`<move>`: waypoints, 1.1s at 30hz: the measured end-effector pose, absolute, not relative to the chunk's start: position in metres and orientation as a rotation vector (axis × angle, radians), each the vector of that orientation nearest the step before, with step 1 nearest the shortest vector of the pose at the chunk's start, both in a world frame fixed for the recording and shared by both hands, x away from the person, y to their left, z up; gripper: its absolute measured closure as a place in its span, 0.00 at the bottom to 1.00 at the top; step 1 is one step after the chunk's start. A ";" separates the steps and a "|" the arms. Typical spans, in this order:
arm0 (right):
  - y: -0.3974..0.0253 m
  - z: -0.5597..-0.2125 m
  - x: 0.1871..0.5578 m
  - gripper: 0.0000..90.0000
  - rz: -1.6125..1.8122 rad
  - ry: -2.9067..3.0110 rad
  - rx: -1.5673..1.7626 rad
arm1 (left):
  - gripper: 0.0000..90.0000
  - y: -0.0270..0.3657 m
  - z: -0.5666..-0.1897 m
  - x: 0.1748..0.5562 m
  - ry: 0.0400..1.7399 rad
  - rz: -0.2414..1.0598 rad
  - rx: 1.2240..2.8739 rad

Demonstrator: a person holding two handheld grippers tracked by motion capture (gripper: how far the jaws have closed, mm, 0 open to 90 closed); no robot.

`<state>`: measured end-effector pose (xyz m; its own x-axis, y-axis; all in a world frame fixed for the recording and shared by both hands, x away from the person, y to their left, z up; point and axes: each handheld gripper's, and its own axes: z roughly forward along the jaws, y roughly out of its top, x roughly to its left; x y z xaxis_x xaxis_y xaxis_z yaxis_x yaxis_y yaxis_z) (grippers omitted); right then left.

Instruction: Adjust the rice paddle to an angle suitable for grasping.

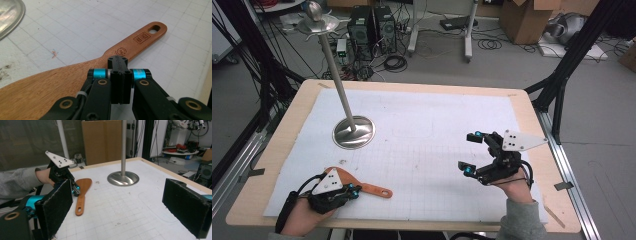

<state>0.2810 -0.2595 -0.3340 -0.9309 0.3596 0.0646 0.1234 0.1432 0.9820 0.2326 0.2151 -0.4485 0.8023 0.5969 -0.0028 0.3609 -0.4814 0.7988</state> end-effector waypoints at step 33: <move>-0.271 -0.338 0.272 0.09 1.837 2.230 0.527 | 0.99 0.201 -0.446 0.273 0.784 0.403 2.138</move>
